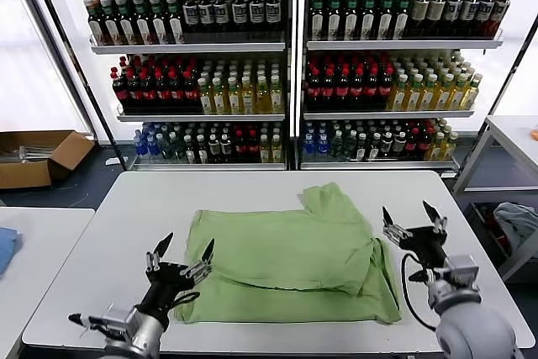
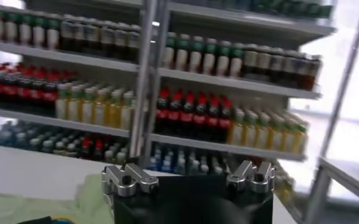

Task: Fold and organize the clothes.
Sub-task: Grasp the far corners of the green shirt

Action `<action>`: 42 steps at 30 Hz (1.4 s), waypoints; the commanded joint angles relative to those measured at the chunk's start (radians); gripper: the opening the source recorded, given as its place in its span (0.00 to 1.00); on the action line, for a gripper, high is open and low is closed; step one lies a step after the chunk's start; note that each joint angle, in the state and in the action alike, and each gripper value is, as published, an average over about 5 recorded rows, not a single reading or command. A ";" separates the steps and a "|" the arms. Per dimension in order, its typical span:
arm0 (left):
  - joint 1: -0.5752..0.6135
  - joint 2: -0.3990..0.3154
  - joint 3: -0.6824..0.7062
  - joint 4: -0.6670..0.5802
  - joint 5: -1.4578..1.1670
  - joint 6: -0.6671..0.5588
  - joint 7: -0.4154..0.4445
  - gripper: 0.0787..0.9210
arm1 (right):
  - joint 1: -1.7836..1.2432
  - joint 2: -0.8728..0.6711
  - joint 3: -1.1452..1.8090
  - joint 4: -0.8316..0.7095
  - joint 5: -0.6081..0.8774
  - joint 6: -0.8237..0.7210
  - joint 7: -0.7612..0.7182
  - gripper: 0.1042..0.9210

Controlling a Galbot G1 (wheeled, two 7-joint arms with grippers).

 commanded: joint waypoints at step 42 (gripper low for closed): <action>-0.794 0.137 0.279 0.914 -0.202 0.140 0.064 0.88 | 0.800 0.371 -0.368 -1.091 -0.127 -0.061 -0.081 0.88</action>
